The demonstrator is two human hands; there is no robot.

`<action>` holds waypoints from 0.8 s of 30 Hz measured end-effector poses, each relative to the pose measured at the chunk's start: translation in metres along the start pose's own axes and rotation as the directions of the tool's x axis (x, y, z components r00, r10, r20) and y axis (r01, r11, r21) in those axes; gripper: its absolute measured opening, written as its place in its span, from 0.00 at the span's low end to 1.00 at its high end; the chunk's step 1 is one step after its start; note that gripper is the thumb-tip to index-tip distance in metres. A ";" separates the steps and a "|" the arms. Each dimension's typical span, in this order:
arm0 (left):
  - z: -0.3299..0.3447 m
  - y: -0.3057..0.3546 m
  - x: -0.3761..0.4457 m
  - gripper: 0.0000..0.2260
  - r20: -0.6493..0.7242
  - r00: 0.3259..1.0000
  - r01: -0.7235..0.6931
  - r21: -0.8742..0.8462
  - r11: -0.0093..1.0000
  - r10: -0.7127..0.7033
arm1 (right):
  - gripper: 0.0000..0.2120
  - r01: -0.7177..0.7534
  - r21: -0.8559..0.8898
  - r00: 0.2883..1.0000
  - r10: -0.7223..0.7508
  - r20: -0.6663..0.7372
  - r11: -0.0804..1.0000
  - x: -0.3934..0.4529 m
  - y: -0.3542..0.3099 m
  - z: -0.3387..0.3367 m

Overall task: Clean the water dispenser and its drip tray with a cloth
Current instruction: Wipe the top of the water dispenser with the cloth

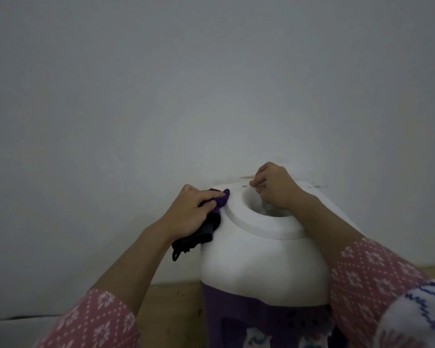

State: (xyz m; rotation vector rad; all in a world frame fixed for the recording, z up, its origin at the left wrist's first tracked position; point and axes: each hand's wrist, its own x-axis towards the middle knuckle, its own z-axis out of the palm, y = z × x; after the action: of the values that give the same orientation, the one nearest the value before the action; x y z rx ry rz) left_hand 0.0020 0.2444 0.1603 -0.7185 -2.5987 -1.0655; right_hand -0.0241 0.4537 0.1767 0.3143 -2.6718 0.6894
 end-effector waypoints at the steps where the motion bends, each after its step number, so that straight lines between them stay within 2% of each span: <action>1: -0.001 0.001 -0.008 0.15 0.003 1.000 0.010 -0.001 1.000 -0.010 | 0.09 -0.011 -0.034 1.000 0.011 0.008 0.999 -0.001 -0.003 0.000; 5: -0.006 0.017 -0.037 0.15 0.014 1.000 0.027 0.023 0.999 -0.028 | 0.09 -0.053 -0.162 0.994 0.067 0.086 0.985 -0.009 -0.019 -0.008; 6: -0.008 0.022 -0.042 0.15 0.024 1.000 0.018 0.028 0.999 -0.019 | 0.12 -0.035 -0.191 0.993 0.056 0.103 0.981 -0.013 -0.021 -0.010; 9: -0.014 0.035 -0.054 0.15 0.053 0.999 0.013 0.008 1.000 -0.014 | 0.11 0.044 -0.197 0.992 -0.020 0.125 0.979 -0.026 -0.022 -0.016; 11: -0.012 0.043 -0.057 0.15 -0.015 1.000 0.016 -0.012 1.000 -0.016 | 0.16 0.038 -0.135 0.995 -0.025 0.096 0.990 -0.040 -0.020 -0.023; 15: 0.012 0.057 -0.049 0.15 -0.241 0.964 0.115 -0.004 0.993 -0.112 | 0.17 -0.005 -0.091 1.000 0.007 0.022 0.996 -0.067 -0.007 -0.033; 17: 0.028 0.064 -0.046 0.15 -0.280 0.942 0.214 0.077 0.974 -0.185 | 0.18 0.000 -0.097 1.000 0.002 0.017 0.995 -0.080 0.003 -0.035; 19: 0.036 0.072 -0.049 0.14 -0.296 0.935 0.255 0.182 0.950 -0.194 | 0.18 0.011 -0.051 1.000 -0.011 -0.011 0.999 -0.092 0.013 -0.037; 22: 0.033 0.078 -0.063 0.13 -0.218 0.972 0.141 0.263 0.955 -0.084 | 0.16 0.028 0.067 0.995 -0.021 -0.099 0.997 -0.104 0.019 -0.039; 24: 0.026 0.084 -0.076 0.14 -0.132 0.990 0.063 0.199 0.978 -0.037 | 0.16 0.047 0.134 0.988 -0.026 -0.150 0.990 -0.109 0.022 -0.041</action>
State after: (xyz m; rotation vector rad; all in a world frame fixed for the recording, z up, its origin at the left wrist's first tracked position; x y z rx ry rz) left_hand 0.1101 0.2880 0.1617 -0.5216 -2.5779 -0.8139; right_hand 0.0805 0.5066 0.1579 0.3338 -2.4779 0.8529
